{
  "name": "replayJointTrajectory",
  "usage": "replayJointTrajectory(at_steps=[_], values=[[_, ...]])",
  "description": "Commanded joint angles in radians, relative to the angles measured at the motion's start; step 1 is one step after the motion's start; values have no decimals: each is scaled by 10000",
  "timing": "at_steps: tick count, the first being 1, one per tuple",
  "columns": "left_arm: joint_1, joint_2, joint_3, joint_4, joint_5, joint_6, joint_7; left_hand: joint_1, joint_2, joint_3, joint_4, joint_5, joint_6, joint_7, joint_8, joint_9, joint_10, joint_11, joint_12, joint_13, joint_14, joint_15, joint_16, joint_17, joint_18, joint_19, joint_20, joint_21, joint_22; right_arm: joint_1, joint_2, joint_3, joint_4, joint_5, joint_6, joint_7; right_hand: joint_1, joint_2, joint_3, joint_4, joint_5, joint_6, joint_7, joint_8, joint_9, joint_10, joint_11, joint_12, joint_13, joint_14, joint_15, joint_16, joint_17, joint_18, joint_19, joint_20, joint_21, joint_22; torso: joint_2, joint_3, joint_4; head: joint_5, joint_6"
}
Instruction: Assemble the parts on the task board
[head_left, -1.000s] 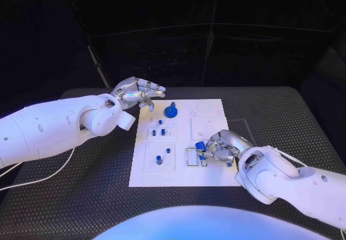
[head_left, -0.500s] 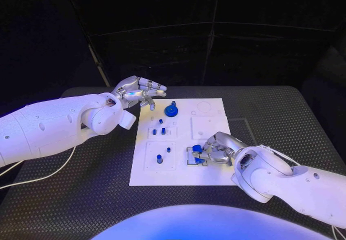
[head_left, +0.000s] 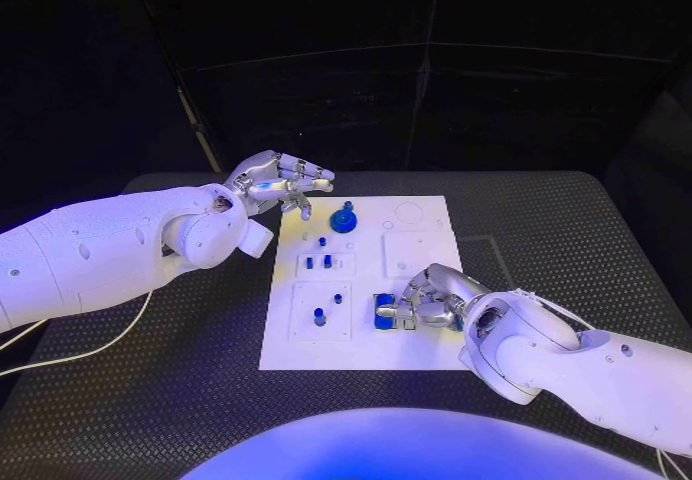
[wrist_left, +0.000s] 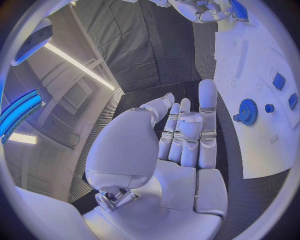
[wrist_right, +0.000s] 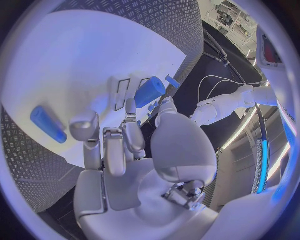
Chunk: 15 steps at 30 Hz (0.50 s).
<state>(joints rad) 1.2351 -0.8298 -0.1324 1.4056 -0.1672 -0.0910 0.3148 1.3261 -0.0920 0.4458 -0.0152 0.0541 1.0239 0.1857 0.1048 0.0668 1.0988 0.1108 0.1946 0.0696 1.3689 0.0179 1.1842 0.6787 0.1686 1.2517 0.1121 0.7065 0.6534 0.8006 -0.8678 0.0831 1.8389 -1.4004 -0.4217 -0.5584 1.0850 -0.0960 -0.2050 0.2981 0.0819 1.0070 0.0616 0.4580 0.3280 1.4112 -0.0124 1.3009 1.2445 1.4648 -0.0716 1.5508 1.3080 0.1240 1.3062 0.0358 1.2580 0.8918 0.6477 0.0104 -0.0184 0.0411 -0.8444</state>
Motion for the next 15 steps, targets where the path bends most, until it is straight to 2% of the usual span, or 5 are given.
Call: replayJointTrajectory(at_steps=[1,11,13,15], values=[[18,-12,8,29,44,116,58,-93,31,-50,36,37,-82,-8,-7,10,-61,-16,67,9,-78,-12,-38,-11,145,-74,28,-30,-15,12,6,4,19,10,3,82,-129,-8,83,-19,-50,-60,15,-58,12,-94,17,-56,-25,920,-26,-45,1947,-60,-93,3,-36,-14,5,0,2,3,-13],[21,-22,8,38,44,129,56,-93,31,-50,36,37,-82,-8,-7,10,-61,-16,67,9,-78,-12,-38,-11,145,-74,28,-30,-15,12,-1,4,36,9,-26,95,-177,56,235,-28,38,-60,15,-54,37,-96,18,-79,-28,917,-24,-52,1932,-58,-101,7,-44,-20,-8,3,1,19,-39],[21,-24,8,39,44,131,55,-93,31,-50,36,37,-82,-8,-7,10,-61,-16,67,9,-78,-12,-38,-11,145,-74,28,-30,-15,12,-9,4,48,-1,3,119,-22,150,356,-48,353,-50,9,-43,61,-86,11,-81,-13,918,-27,-52,1935,-59,-96,6,-40,-5,-12,4,1,15,-46],[21,-29,8,38,44,130,54,-93,31,-50,36,37,-82,-8,-7,10,-61,-16,67,9,-78,-12,-38,-11,145,-74,28,-30,-15,12,-15,4,63,-29,73,150,634,316,537,-179,763,-15,-14,-5,109,-64,-3,-73,27,918,-41,-55,1933,-56,-98,-6,-44,-2,-9,4,-1,15,-45]])
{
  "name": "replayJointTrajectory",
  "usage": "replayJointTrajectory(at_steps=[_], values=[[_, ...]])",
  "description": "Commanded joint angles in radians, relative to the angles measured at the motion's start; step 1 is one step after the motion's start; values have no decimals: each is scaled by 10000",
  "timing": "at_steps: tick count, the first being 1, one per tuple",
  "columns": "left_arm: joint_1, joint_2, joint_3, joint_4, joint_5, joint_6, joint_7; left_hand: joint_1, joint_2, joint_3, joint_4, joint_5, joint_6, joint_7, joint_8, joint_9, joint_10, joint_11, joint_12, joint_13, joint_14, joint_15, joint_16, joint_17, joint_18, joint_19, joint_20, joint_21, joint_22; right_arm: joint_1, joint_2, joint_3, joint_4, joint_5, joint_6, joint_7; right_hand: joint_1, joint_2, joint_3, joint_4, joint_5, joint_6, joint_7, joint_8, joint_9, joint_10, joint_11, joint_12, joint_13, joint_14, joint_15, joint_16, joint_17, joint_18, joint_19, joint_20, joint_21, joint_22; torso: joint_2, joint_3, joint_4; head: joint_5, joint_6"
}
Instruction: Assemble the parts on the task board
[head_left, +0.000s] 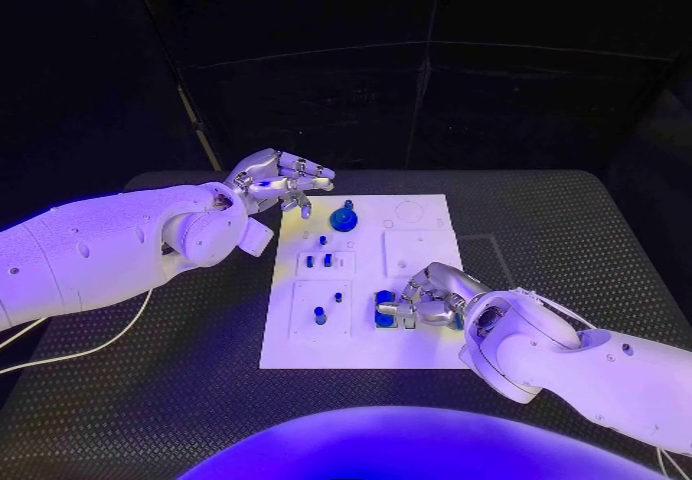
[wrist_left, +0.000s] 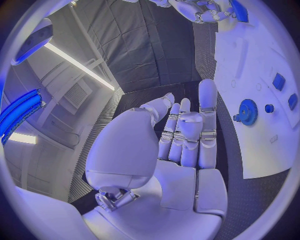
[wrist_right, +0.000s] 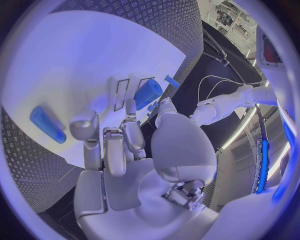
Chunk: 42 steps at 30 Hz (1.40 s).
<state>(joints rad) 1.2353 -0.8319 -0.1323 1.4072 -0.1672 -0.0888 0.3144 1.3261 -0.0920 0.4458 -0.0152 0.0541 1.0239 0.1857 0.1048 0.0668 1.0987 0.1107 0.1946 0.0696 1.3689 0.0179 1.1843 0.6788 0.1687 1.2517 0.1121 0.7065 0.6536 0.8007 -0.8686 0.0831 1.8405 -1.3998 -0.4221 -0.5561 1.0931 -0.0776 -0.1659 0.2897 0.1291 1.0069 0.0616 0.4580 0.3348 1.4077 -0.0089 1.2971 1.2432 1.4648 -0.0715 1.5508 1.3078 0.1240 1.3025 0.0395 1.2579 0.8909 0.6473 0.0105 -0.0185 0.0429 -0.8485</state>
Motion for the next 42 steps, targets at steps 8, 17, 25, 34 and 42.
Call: replayJointTrajectory(at_steps=[8,17,25,34,42], values=[[18,-16,8,24,44,108,52,-93,31,-50,35,37,-82,-8,-7,10,-61,-16,67,9,-77,-12,-38,-12,145,-74,28,-30,-17,11,15,4,56,-459,226,44,2223,391,409,-843,260,99,-83,211,202,13,-109,-11,124,926,-99,-43,1973,-62,-52,-91,-38,44,2,-1,7,-8,-13],[20,-55,8,37,44,126,17,-93,31,-50,35,37,-82,-8,-7,10,-61,-16,67,9,-77,-12,-38,-12,145,-74,28,-30,-17,11,-12,4,47,-862,167,-88,3008,479,425,-1295,193,151,-149,350,297,44,-168,10,190,934,-146,-29,2017,-63,-56,-129,-48,54,3,-2,-2,-36,0],[21,-70,8,40,44,125,18,-93,31,-50,35,37,-82,-8,-7,10,-61,-16,67,9,-77,-12,-38,-12,145,-74,28,-30,-17,11,-91,4,104,-927,-152,64,2971,519,357,-1267,218,180,-150,394,323,84,-172,61,256,938,-150,-23,2035,-69,-44,-138,-37,81,-2,3,-3,-43,8],[19,-101,8,28,44,103,32,-93,31,-50,35,37,-82,-8,-7,10,-61,-16,67,9,-77,-12,-38,-12,145,-74,28,-30,-17,15,-813,13,622,61,-971,1118,2420,686,-61,-716,1042,-469,114,-76,129,80,37,64,298,959,-1,15,2135,-89,-20,-45,-14,130,-24,2,-23,-90,40],[17,-72,6,-3,44,108,42,-93,31,-50,35,37,-82,-8,-7,10,-61,-16,67,9,-77,-12,-38,-12,145,-74,28,-30,-17,28,-2067,44,901,250,-616,1100,2419,760,-190,-575,1224,-501,191,-300,24,45,113,15,263,965,76,28,2169,-92,-2,38,13,187,-54,-21,-29,-229,67]])
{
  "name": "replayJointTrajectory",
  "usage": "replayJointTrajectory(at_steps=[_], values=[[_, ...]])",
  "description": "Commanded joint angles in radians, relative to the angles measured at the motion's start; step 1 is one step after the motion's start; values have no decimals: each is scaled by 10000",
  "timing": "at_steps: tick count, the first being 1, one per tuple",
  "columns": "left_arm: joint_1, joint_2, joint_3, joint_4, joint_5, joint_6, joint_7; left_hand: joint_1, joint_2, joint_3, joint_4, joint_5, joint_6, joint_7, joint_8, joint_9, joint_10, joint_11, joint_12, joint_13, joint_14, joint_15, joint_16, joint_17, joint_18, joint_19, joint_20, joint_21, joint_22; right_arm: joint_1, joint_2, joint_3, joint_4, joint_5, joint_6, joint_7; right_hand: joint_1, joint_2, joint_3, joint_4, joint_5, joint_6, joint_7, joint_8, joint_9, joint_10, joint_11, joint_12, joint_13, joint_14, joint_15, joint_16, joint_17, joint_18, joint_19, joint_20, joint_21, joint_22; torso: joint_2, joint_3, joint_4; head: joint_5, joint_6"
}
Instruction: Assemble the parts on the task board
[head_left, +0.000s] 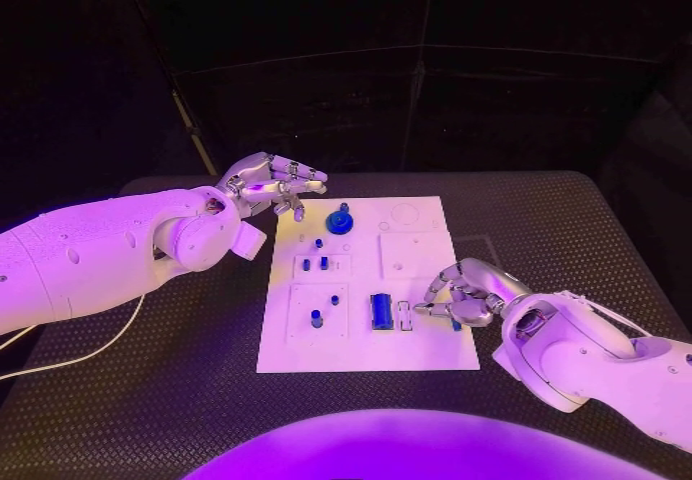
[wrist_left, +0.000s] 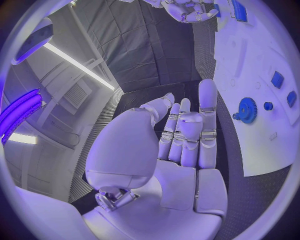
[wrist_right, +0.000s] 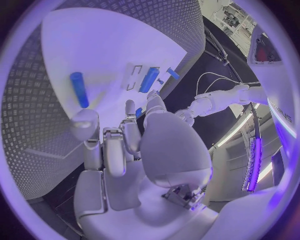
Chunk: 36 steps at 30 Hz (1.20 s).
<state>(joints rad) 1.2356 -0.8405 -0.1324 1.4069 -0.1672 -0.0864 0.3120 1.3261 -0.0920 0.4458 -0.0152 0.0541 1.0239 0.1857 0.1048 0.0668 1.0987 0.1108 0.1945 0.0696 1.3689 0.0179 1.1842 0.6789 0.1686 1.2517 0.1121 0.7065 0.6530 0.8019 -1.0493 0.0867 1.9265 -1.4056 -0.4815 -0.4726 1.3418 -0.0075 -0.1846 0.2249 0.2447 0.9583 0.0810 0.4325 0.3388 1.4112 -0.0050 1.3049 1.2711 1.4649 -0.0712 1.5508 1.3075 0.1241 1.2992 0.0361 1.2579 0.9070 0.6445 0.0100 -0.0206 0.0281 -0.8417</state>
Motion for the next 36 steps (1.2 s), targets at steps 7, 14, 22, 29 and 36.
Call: replayJointTrajectory(at_steps=[7,14,22,29,36], values=[[13,57,4,-29,44,97,78,-118,39,-59,47,42,-85,-13,-1,10,-73,-20,85,10,-80,-11,-31,-15,145,-74,30,-44,-23,11,-763,8,-162,-411,472,-158,-82,86,-87,163,134,151,-30,-81,-39,42,60,-31,25,973,71,44,2216,-114,103,89,99,200,-64,-10,-91,-213,4],[7,75,-1,-51,44,113,81,-118,39,-59,47,42,-85,-13,-1,10,-73,-20,85,10,-80,-11,-31,-15,145,-74,30,-44,-23,-3,-745,2,-399,-1182,909,-608,-166,71,-231,328,168,307,-61,-133,-65,44,36,-54,12,968,56,36,2195,-115,113,85,116,234,-75,9,-133,-246,-12],[3,81,-10,-62,44,128,85,-118,39,-59,47,42,-85,-13,-1,10,-73,-20,85,10,-80,-11,-31,-15,145,-74,30,-44,-23,-16,-630,-5,-500,-1568,1171,-741,-183,50,-314,422,173,431,-96,-131,-61,46,11,-64,12,963,38,28,2173,-114,110,74,117,241,-70,-8,-108,-282,-34],[2,78,-17,-70,44,135,82,-118,39,-59,47,42,-85,-13,-1,10,-73,-20,85,10,-80,-11,-31,-15,145,-74,30,-44,-23,-119,-565,-9,-475,-1710,1479,-770,-181,16,-377,480,158,526,-126,-111,-47,51,-14,-65,19,963,20,27,2172,-116,112,62,122,257,-72,-17,-116,-292,-84],[2,79,-21,-77,44,145,73,-118,39,-59,47,42,-85,-13,-1,10,-73,-20,85,10,-80,-11,-31,-15,145,-74,30,-44,-23,-262,-449,-9,-560,-1905,1703,-790,24,52,-359,442,212,597,-166,-106,-34,50,-50,-73,24,958,-11,19,2154,-115,106,37,119,261,-83,-13,-112,-297,-97]])
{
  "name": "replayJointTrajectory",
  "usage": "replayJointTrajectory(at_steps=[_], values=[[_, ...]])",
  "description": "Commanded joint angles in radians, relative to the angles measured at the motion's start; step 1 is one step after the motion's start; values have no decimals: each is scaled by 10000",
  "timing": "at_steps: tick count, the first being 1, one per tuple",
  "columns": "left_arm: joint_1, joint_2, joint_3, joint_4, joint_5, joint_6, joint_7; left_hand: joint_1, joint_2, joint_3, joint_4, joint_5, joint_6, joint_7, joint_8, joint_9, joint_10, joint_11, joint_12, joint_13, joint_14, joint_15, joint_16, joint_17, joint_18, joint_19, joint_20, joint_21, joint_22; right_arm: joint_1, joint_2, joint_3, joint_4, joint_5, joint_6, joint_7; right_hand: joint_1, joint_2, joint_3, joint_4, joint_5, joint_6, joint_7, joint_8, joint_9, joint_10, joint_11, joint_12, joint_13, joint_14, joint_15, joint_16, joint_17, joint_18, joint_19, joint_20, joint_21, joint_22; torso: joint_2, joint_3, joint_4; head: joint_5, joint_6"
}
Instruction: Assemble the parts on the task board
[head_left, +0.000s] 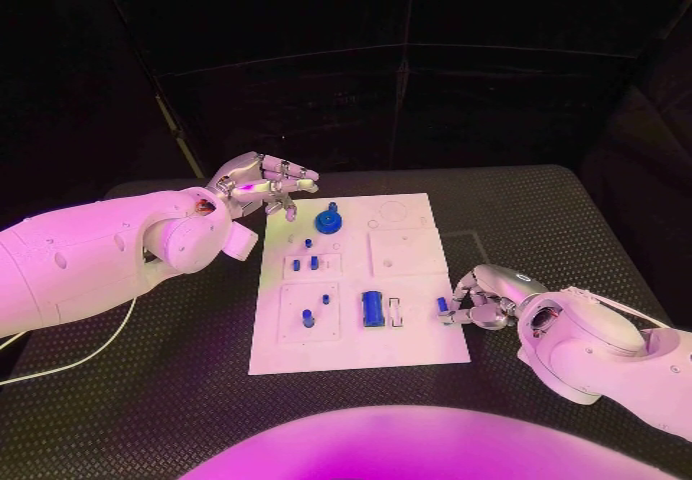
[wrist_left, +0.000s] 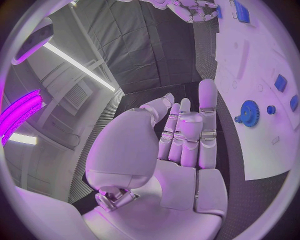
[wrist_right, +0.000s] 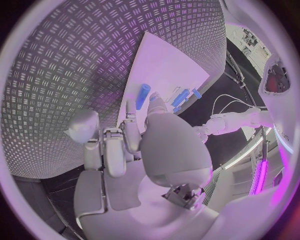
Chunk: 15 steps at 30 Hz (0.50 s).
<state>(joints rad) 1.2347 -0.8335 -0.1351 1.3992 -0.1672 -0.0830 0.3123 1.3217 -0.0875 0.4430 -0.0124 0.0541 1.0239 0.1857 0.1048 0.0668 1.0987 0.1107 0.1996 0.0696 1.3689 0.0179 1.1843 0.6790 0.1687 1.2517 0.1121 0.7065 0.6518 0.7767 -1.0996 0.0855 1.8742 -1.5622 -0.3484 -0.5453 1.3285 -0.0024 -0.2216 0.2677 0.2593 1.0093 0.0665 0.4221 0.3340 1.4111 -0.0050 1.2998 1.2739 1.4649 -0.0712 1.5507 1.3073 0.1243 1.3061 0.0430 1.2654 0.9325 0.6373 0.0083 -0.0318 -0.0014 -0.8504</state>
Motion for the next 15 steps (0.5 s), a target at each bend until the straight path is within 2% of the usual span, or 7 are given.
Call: replayJointTrajectory(at_steps=[1,3,11,15], values=[[11,9,5,0,44,114,69,-73,-5,-31,19,43,-85,-13,-1,10,-73,-20,35,10,-80,-11,-31,-16,145,-74,31,-44,-11,-18,83,2,-65,-368,390,-66,207,11,19,-3,83,93,-25,-4,14,52,-55,-23,-2,959,-15,19,2155,-117,35,-37,44,8,-12,3,2,-2,-10],[11,9,5,3,44,118,69,-73,-5,-31,19,43,-85,-13,-1,10,-73,-20,35,10,-80,-11,-31,-16,145,-74,31,-44,-11,-43,162,2,-131,-432,416,-69,320,38,37,-40,124,102,-32,-15,15,50,-64,-28,-2,957,-25,16,2148,-117,31,-47,40,4,-4,0,22,-5,-9],[11,5,2,-3,44,122,68,-73,-5,-31,19,43,-85,-13,-1,10,-73,-20,35,10,-80,-11,-31,-16,145,-74,31,-44,-11,-150,433,2,-335,-804,400,-98,785,206,150,-213,467,115,-55,-77,6,38,-90,-57,-3,956,-53,13,2146,-118,22,-78,31,2,-3,5,4,4,-20],[11,5,1,-1,44,125,66,-73,-5,-31,19,43,-85,-13,-1,10,-73,-20,35,10,-80,-11,-31,-16,145,-74,31,-44,-11,-165,526,3,-435,-1045,476,-150,1142,365,316,-359,709,99,-74,-135,-11,20,-112,-86,-11,954,-72,8,2136,-116,12,-95,21,-9,9,2,1,11,-38]])
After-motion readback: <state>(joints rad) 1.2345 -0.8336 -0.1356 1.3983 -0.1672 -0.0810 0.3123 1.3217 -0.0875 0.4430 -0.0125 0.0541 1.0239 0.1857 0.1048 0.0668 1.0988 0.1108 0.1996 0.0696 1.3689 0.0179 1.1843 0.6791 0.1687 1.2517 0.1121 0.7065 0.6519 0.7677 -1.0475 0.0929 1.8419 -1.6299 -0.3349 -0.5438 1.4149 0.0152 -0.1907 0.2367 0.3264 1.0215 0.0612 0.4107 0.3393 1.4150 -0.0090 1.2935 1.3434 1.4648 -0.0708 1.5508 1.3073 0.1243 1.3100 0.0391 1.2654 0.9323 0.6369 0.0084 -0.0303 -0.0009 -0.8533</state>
